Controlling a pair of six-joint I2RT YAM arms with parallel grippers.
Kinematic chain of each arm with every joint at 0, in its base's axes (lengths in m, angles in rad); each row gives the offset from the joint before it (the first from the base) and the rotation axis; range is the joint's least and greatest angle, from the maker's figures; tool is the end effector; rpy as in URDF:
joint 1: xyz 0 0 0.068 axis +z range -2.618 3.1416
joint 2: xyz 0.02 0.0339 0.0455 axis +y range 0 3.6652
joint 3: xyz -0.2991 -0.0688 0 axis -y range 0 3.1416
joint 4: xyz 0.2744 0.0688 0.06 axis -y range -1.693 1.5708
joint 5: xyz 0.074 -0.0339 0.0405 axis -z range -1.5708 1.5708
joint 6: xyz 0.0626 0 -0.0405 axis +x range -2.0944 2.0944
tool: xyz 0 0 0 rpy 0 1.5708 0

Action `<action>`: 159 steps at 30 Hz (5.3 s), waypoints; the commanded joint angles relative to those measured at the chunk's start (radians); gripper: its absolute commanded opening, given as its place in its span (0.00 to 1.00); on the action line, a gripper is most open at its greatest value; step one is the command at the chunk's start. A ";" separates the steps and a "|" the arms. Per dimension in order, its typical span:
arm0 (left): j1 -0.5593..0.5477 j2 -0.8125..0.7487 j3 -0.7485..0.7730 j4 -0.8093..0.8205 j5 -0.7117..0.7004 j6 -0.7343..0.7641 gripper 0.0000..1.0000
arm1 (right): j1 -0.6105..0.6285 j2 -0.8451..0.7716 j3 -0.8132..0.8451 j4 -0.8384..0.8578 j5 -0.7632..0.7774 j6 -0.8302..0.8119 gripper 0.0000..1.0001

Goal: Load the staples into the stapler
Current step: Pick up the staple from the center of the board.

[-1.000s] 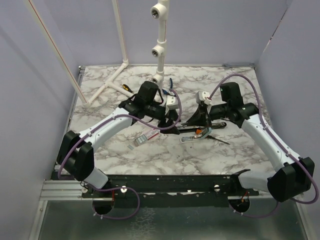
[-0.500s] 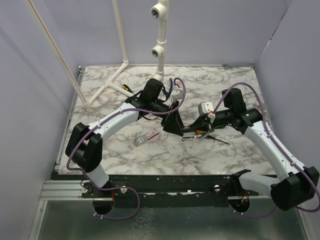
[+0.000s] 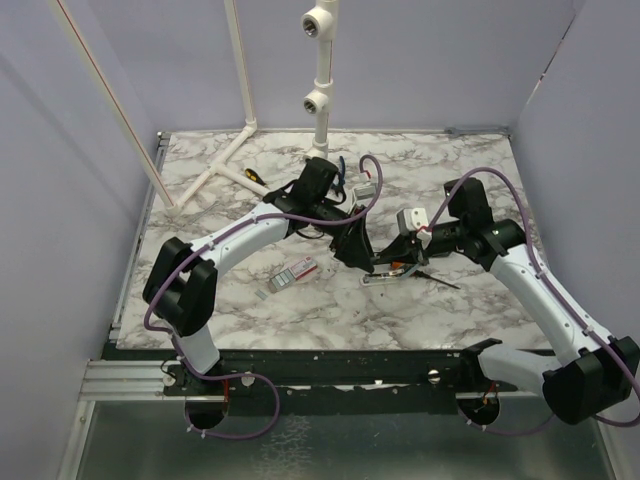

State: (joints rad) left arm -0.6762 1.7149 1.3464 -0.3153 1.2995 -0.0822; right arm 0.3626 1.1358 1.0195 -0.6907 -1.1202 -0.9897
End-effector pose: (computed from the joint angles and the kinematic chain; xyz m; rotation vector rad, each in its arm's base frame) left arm 0.2827 -0.3042 0.3093 1.3442 1.7926 -1.8582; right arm 0.2077 0.1391 0.3394 -1.5966 1.2085 0.9177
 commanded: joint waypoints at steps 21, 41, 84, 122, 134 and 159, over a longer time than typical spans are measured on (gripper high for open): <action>0.003 0.006 0.020 0.007 0.099 0.018 0.44 | 0.009 -0.013 -0.001 -0.089 -0.084 -0.081 0.01; 0.013 -0.011 -0.024 0.005 0.128 -0.003 0.50 | 0.009 -0.075 -0.041 -0.014 -0.069 -0.098 0.03; 0.014 -0.066 -0.072 0.041 0.120 -0.001 0.02 | 0.008 -0.079 -0.087 0.092 -0.034 -0.054 0.47; 0.007 -0.368 -0.194 -0.088 -0.603 0.660 0.00 | 0.004 -0.028 0.118 0.194 0.288 0.767 1.00; -0.005 -0.354 -0.175 -0.087 -0.588 0.690 0.00 | 0.008 0.020 0.117 0.192 0.203 0.600 0.91; -0.077 -0.303 -0.220 0.048 -0.743 0.601 0.00 | 0.080 0.030 -0.100 0.457 0.207 0.439 0.55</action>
State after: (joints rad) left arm -0.7418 1.3968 1.1362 -0.2890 0.5793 0.5304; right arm 0.4316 1.1519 0.9241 -0.2760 -0.9035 -0.5529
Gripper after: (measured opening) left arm 0.179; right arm 0.564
